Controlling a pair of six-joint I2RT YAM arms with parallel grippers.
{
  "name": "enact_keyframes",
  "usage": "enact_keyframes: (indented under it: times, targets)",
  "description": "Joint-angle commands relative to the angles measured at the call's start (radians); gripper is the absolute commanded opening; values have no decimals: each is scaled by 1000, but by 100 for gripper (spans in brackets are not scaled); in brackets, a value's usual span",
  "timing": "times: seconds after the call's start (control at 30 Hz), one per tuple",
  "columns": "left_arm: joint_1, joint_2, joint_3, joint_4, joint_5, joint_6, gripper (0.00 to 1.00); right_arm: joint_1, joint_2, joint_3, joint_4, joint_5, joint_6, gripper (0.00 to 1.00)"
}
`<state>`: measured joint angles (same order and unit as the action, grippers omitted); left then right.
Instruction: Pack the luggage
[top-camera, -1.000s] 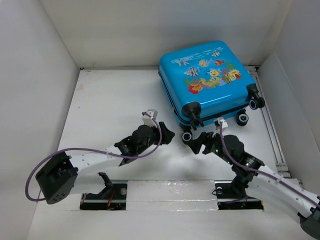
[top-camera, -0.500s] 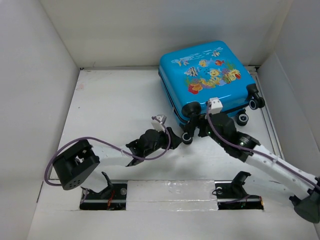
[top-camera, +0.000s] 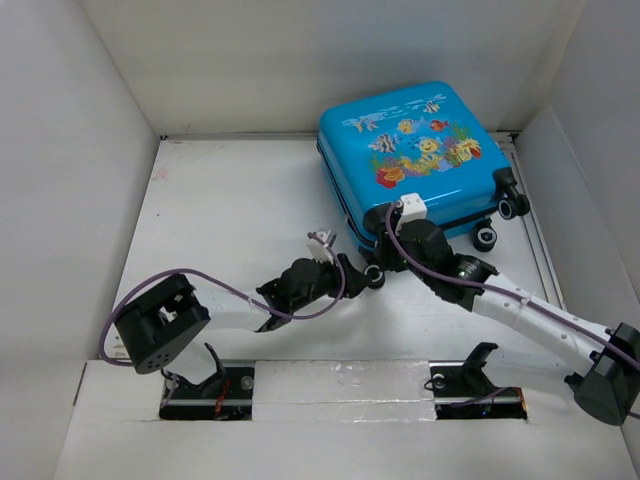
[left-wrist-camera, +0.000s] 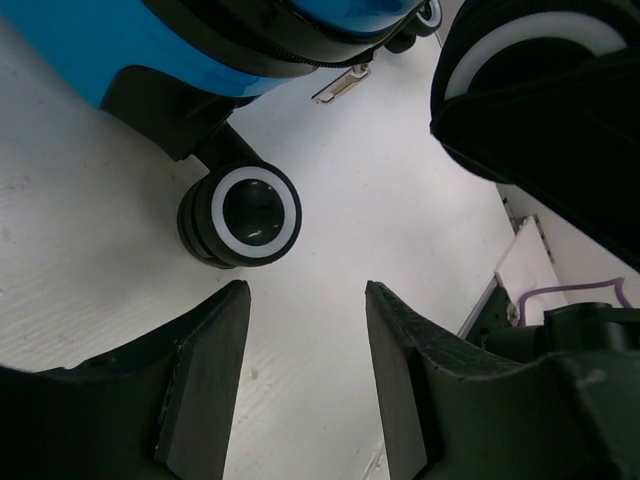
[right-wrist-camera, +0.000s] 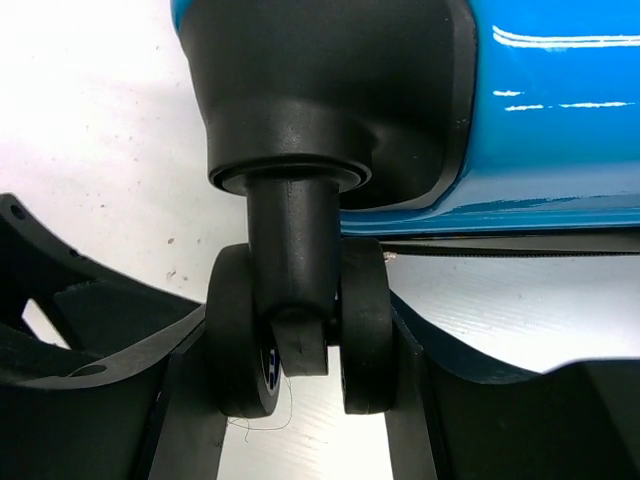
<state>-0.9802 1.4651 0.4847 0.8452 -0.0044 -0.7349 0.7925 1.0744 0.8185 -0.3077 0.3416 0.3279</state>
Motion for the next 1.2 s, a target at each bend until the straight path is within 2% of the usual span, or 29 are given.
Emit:
enact_keyframes:
  times: [0.0, 0.17, 0.3, 0.5, 0.53, 0.63, 0.7, 0.77, 0.87, 1.0, 1.07, 1.17]
  targets:
    - [-2, 1, 31, 77, 4, -20, 46, 5, -8, 67, 134, -136, -1, 0]
    - [-2, -8, 31, 86, -37, -20, 47, 5, 4, 97, 284, -427, 48, 0]
    - [-38, -17, 11, 106, -156, 14, 47, 5, 51, 146, 379, -607, 120, 0]
    - [-71, -26, -37, 175, -342, 34, 48, 5, 76, 99, 554, -667, 288, 0]
    - [-83, -17, -37, 195, -388, 34, 48, 5, 76, 84, 643, -680, 319, 0]
    - [-109, 21, -78, 328, -454, 55, 49, 5, 76, 45, 763, -694, 408, 0]
    - [-147, 64, -87, 420, -554, 84, 49, 5, 76, 33, 800, -681, 439, 0]
    - [-172, 113, -74, 434, -688, 97, 49, 5, 67, 18, 889, -668, 494, 0]
    - [-181, 176, -20, 434, -787, 106, 49, 5, 67, -4, 1011, -679, 523, 0]
    - [-201, 294, 12, 561, -871, 140, 49, 5, 94, -27, 1166, -714, 606, 0]
    - [-201, 323, 22, 662, -884, 172, 48, 5, 107, -27, 1176, -725, 606, 0]
    - [-213, 344, 31, 716, -890, 216, 47, 14, 117, -27, 1176, -736, 606, 0]
